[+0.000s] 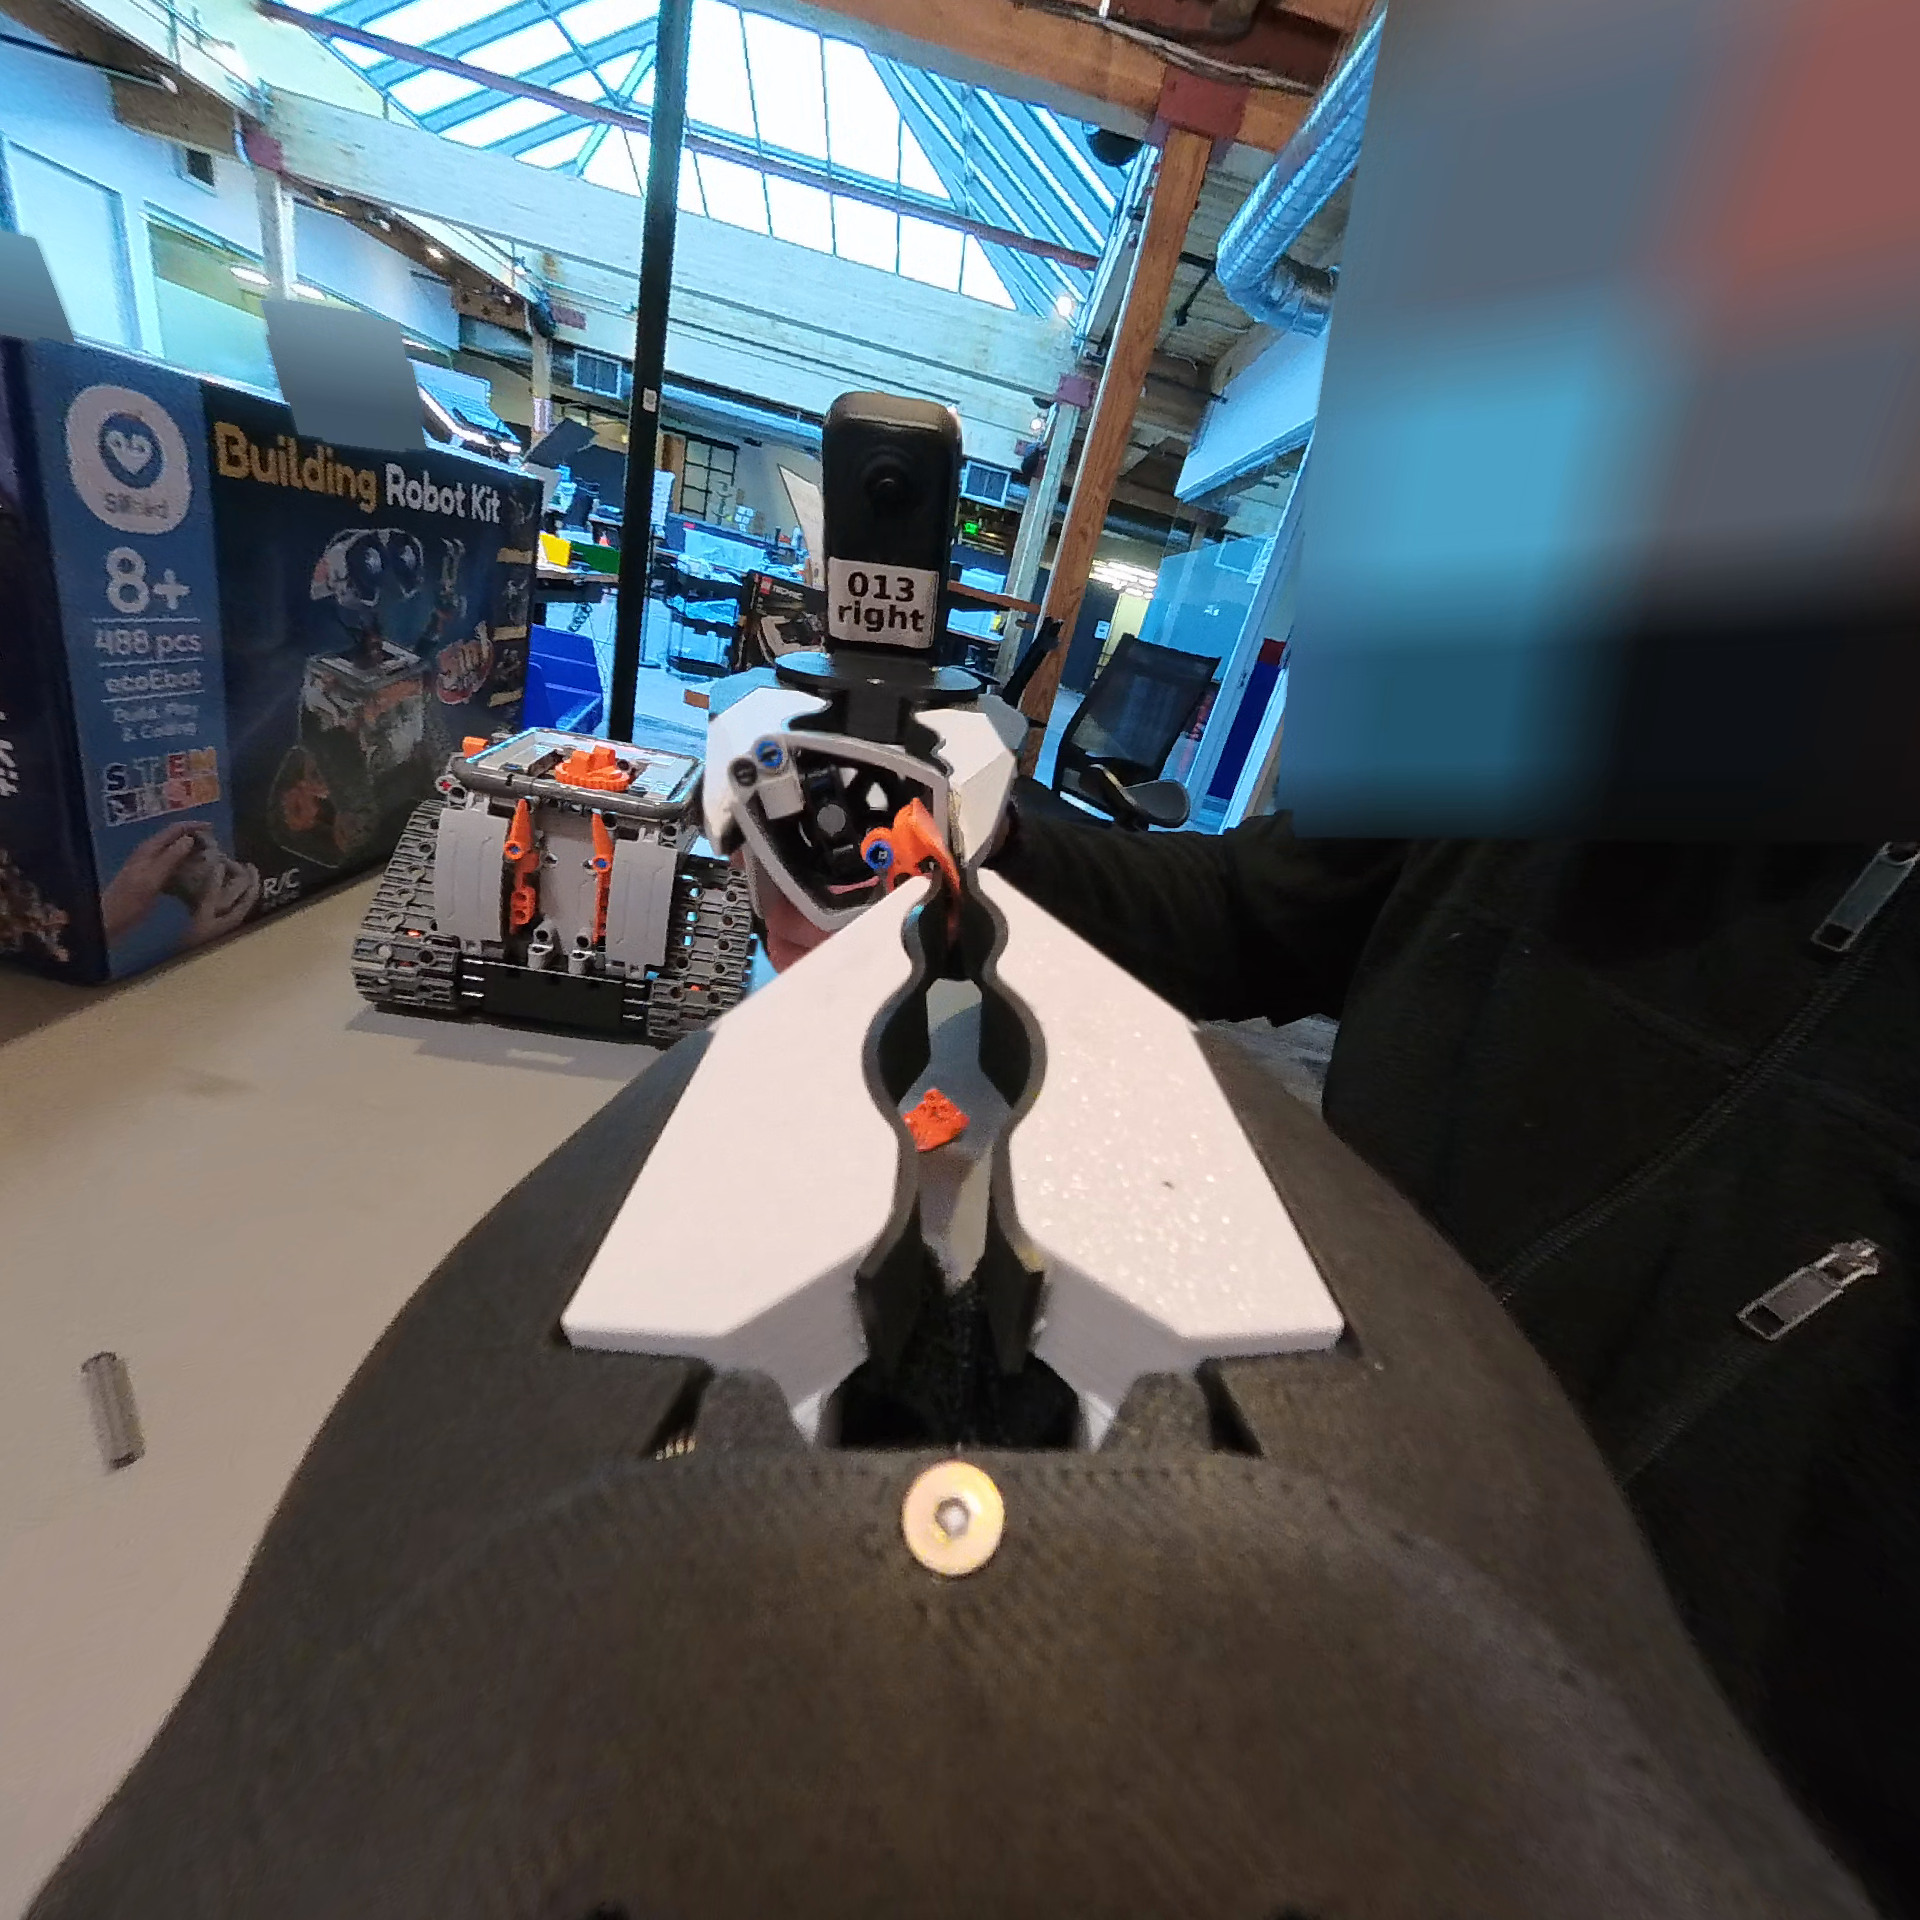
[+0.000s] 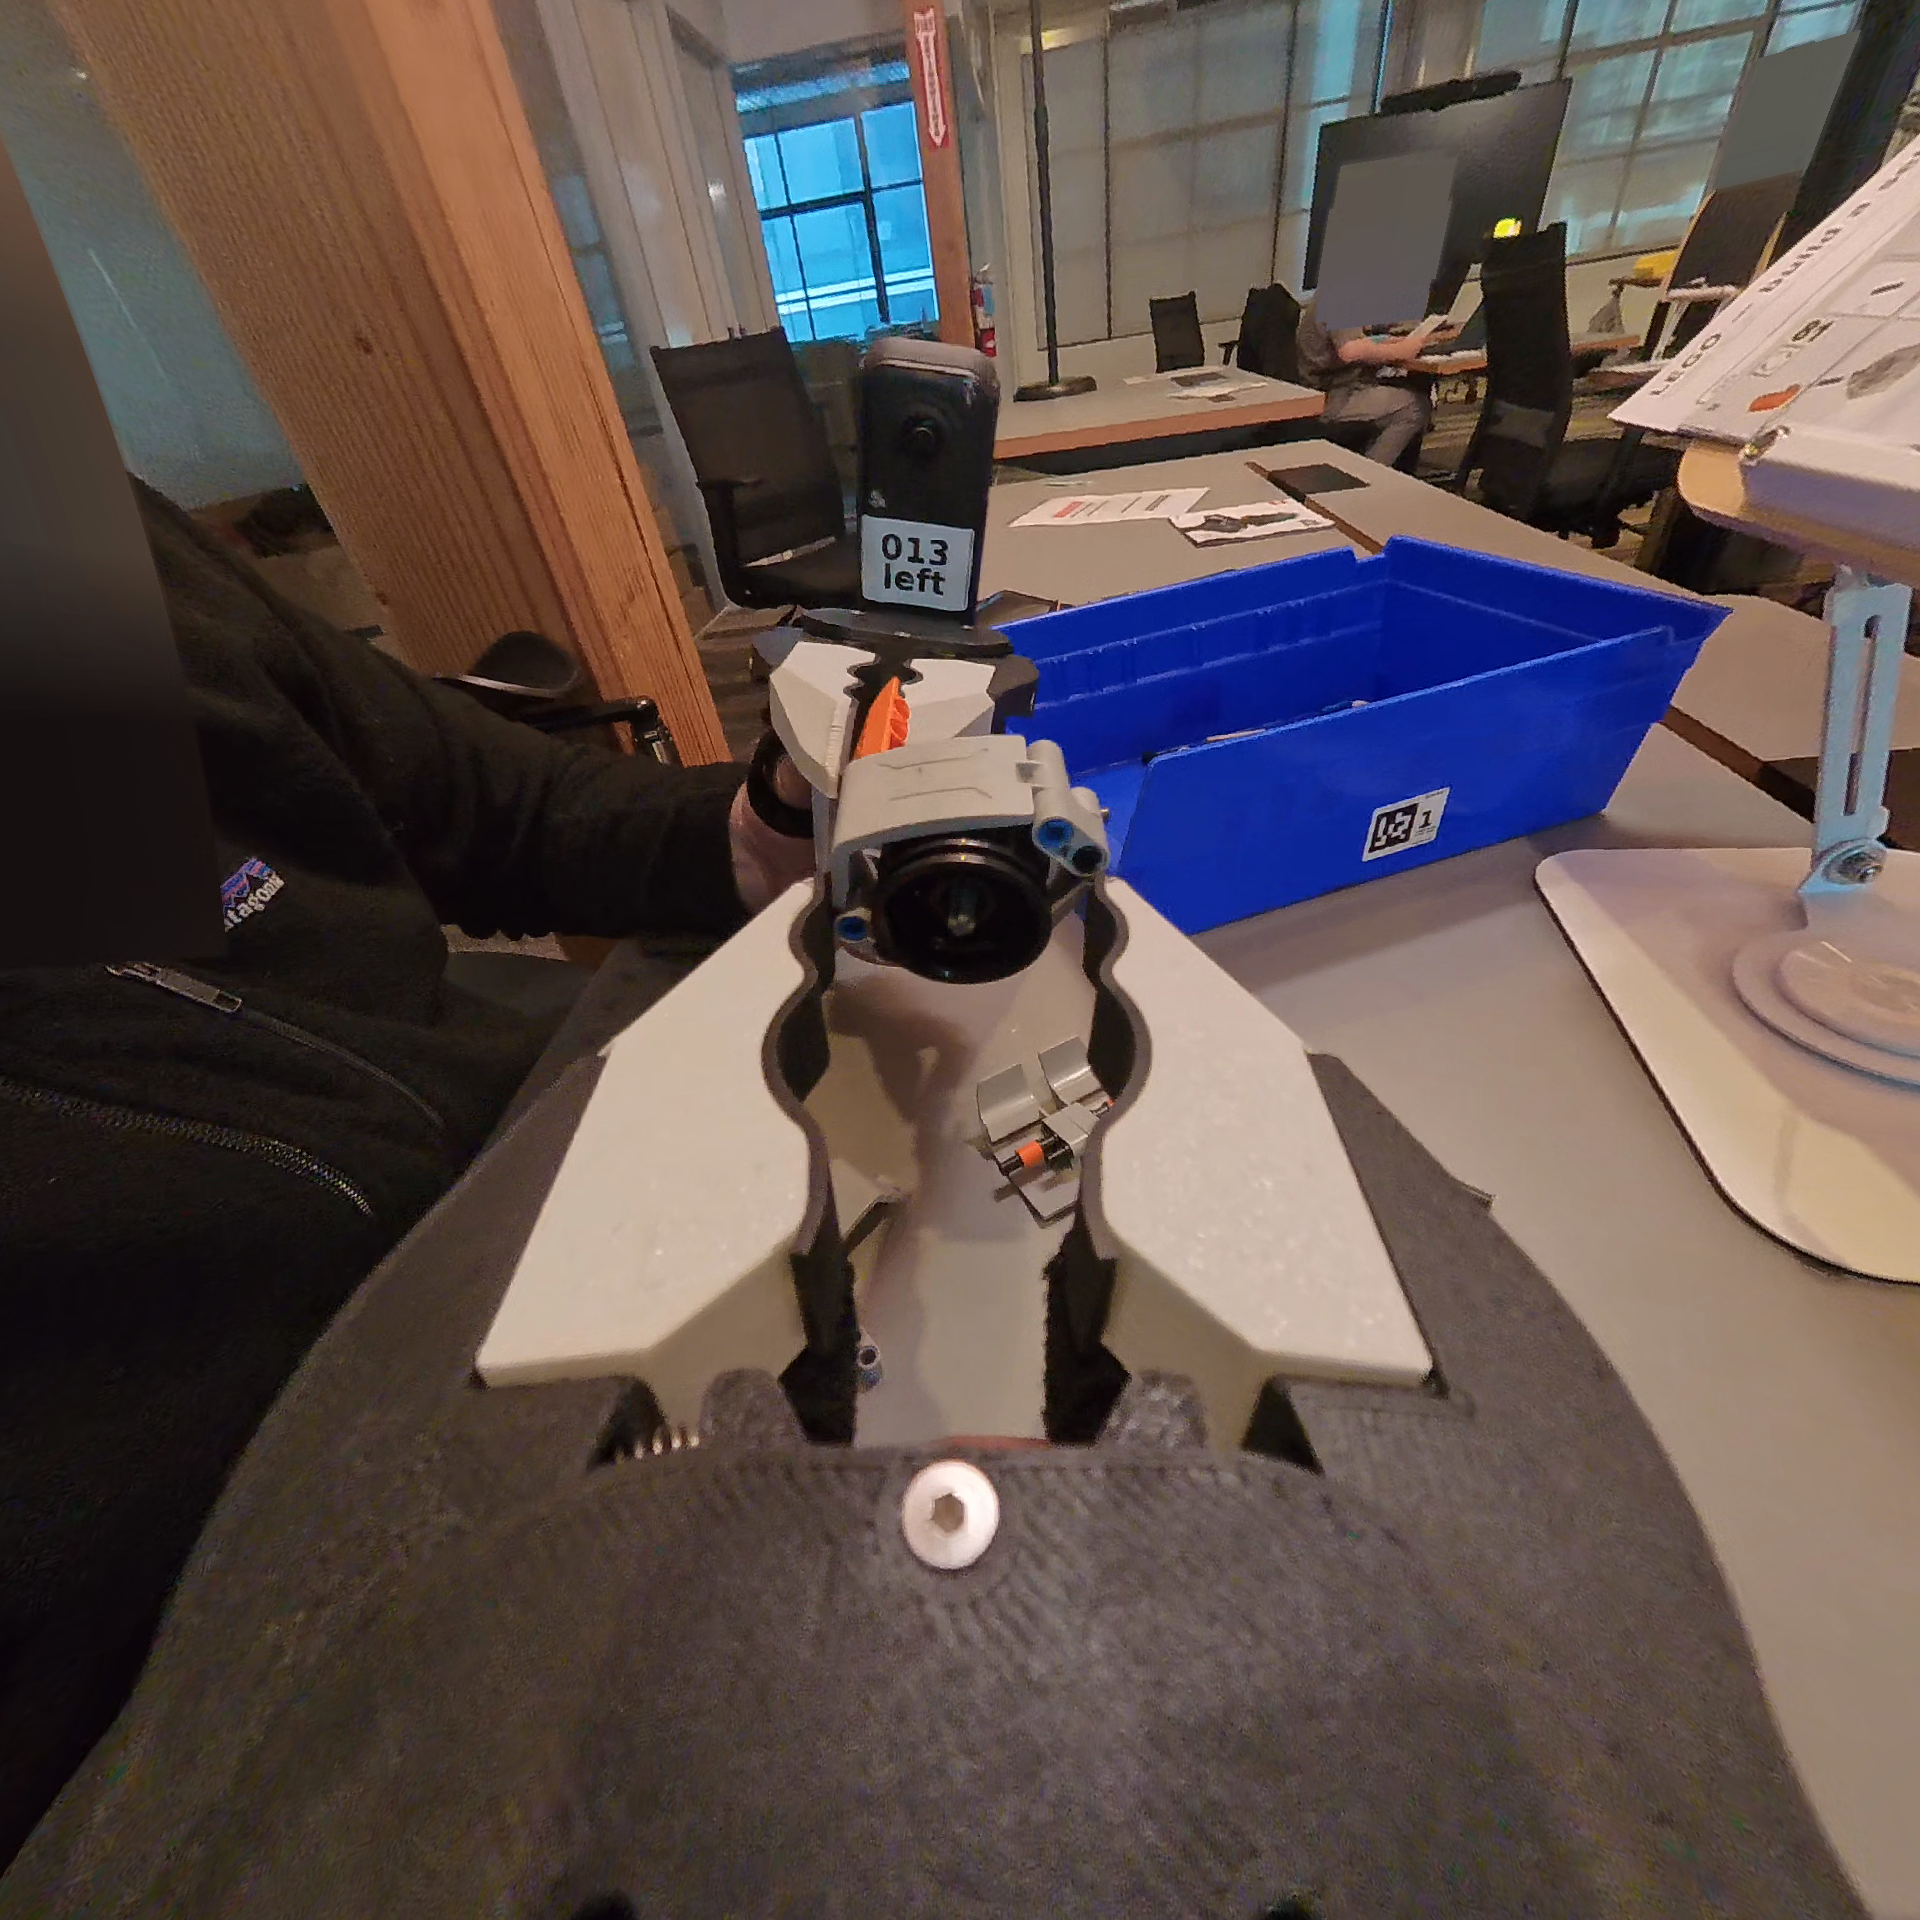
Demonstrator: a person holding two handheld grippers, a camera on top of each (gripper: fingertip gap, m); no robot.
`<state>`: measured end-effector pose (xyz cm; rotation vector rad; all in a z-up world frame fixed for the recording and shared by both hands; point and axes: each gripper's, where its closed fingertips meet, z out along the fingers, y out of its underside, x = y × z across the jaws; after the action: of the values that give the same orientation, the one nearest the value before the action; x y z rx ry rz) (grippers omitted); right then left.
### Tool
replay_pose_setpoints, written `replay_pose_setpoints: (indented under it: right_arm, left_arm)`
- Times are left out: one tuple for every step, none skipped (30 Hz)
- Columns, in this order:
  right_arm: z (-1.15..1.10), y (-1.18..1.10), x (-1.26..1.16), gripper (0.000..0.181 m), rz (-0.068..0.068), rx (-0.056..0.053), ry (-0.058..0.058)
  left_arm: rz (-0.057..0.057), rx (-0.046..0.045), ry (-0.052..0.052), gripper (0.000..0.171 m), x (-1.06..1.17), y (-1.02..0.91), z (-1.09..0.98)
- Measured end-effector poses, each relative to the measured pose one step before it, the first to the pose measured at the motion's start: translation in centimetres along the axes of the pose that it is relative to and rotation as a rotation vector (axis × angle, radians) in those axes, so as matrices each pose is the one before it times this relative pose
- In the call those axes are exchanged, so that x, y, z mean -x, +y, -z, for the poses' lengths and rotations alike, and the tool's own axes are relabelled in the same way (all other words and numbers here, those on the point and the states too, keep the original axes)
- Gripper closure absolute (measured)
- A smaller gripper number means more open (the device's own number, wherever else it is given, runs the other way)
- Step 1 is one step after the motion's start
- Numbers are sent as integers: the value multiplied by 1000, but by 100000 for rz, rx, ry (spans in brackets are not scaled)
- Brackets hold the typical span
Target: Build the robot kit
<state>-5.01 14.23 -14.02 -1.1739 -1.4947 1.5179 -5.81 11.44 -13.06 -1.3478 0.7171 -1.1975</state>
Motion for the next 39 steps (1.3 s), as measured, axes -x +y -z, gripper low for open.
replay_pose_setpoints:
  right_arm:
    - [1,64,-67,135,-468,543,234]
    - [26,3,-20,136,-326,67,-95]
    - [18,33,17,136,-556,24,-441]
    - [12,15,-21,137,-1175,124,-336]
    - [-5,-3,-50,137,-1273,-12,58]
    - [-13,2,19,137,-951,66,-322]
    - [-10,21,77,137,-977,-5,-739]
    - [3,22,2,137,-1121,-24,-409]
    - [7,50,-25,137,-749,69,-195]
    - [-12,29,-20,137,-176,-71,-156]
    - [-1,68,-74,137,-49,219,142]
    - [-5,98,-112,137,-47,359,441]
    - [1,26,-69,138,10,-12,377]
    - [-8,-16,35,138,-119,-113,-190]
    - [-13,7,76,138,-178,75,-505]
    - [-4,30,28,138,210,167,-47]
    - [5,20,-1,140,550,125,185]
    - [-2,44,-6,140,393,202,94]
    - [12,3,18,140,382,-101,-129]
    - [42,-55,32,140,840,-392,-128]
    - [50,-19,-26,140,611,-9,205]
    - [27,-4,-17,140,188,94,105]
    - [27,-18,-15,140,362,-51,188]
    - [22,16,-19,140,430,117,270]
    - [16,53,-42,140,406,271,306]
    - [35,29,-82,140,885,28,675]
    - [65,10,-121,140,1917,62,1230]
    - [48,113,-72,141,3404,951,1359]
    - [72,87,-76,141,4445,1158,1788]
    - [80,28,-155,141,5635,1193,2923]
    - [54,126,-82,141,7222,2225,3114]
    - [45,-23,78,141,6369,1438,2259]
    - [47,-217,97,141,4590,399,1774]
    - [21,-122,64,141,5151,946,2186]
    - [-13,-24,72,141,6305,1618,2449]
    - [-7,-79,70,140,5604,1359,2281]
    - [-3,-78,56,140,5303,1382,2230]
    - [16,-43,23,140,4763,1499,1953]
    - [38,-56,-2,140,3471,1028,1495]
  left_arm:
    - [-1482,531,-1257,171,81,77,-4]
    - [-1194,419,-860,171,20,29,-44]
    - [-1031,285,-540,171,-24,5,-46]
    - [-1086,294,-780,171,12,11,-21]
    - [-1294,209,-1105,171,79,-7,-6]
    - [-1734,418,-562,171,-35,13,2]
    - [-1966,616,-427,171,-94,30,-16]
    - [-2009,701,-1100,171,21,54,-21]
    - [-1176,495,-691,171,33,41,4]
    - [-601,201,-246,171,17,47,-1]
    - [-181,400,-523,171,82,88,13]
    - [-455,759,-957,171,143,131,24]
    - [-1336,709,-1138,171,111,105,28]
    - [-1357,380,-533,171,-22,21,23]
    - [-1092,402,-104,171,-98,-7,10]
    - [-1186,806,-656,171,2,67,23]
    - [-1070,707,-825,171,50,69,15]
    - [-815,649,-584,171,12,59,17]
    - [-811,743,-496,170,-14,61,19]
    - [-810,278,-215,169,-90,-24,4]
    - [-429,11,-662,169,-4,-56,18]
    - [-491,386,-685,169,53,37,-12]
    - [-341,268,-284,169,19,49,-2]
    - [161,112,-7,169,21,25,3]
    - [229,-62,-148,169,46,-11,30]
    - [-38,-145,-517,169,76,-32,34]
    - [-512,407,-920,168,133,47,35]
    - [-978,976,-1036,168,140,128,19]
    - [-1129,510,-754,168,61,41,60]
    - [-1084,643,-1081,165,80,48,50]
    - [-1557,1164,-988,164,48,128,39]
    - [-2245,1294,-948,165,3,198,22]
    - [-2396,1078,-1244,165,28,149,25]
    - [-2114,823,-1133,166,10,58,15]
    - [-2210,822,-956,166,-12,40,11]
    - [-2787,1016,-1363,167,48,83,28]
    - [-3131,795,-1667,168,99,60,51]
    - [-2252,1007,-1025,168,9,80,16]
    - [-1683,963,-850,168,2,89,-4]
